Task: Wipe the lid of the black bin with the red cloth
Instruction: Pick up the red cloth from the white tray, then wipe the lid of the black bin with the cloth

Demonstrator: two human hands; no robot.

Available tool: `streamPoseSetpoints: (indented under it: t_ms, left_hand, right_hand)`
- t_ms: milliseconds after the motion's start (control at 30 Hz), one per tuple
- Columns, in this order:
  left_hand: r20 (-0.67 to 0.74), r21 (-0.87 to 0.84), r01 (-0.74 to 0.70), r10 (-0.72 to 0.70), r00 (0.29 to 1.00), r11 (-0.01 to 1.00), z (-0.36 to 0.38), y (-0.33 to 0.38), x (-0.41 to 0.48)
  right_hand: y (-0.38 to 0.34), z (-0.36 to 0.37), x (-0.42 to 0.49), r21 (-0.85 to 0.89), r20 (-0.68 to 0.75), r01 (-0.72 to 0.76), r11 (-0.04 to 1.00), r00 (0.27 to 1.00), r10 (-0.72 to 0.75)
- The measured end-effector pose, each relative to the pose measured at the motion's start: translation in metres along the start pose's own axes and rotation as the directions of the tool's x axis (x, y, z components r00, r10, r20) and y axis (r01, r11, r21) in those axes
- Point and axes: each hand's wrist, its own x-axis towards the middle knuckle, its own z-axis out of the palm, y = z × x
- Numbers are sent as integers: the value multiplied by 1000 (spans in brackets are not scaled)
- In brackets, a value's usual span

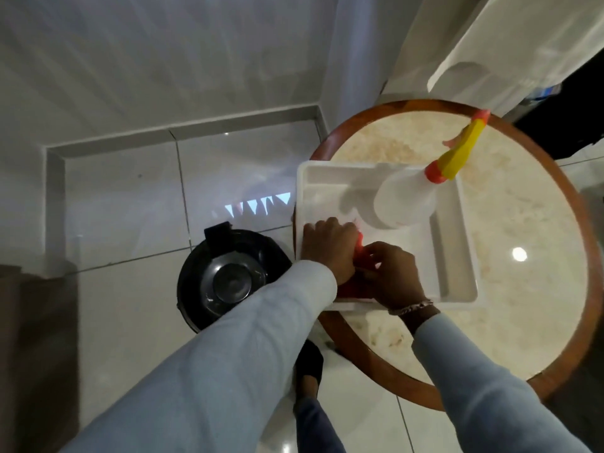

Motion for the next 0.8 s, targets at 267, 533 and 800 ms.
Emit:
streamPoseSetpoints:
  t_ms: [267, 533, 800]
  left_hand:
    - [-150, -620, -62, -40, 988, 782, -49, -34, -38]
    - [-193, -778, 34, -290, 937, 627, -26, -164, -106]
    - [-232, -714, -16, -215, 949, 700, 102, -275, -80]
  right_hand:
    - [-48, -39, -29, 243, -130, 175, 954, 981, -147]
    - [-123, 80, -49, 323, -207, 343, 882, 935, -287]
    - [-80, 247, 2, 452, -245, 220, 864, 962, -117]
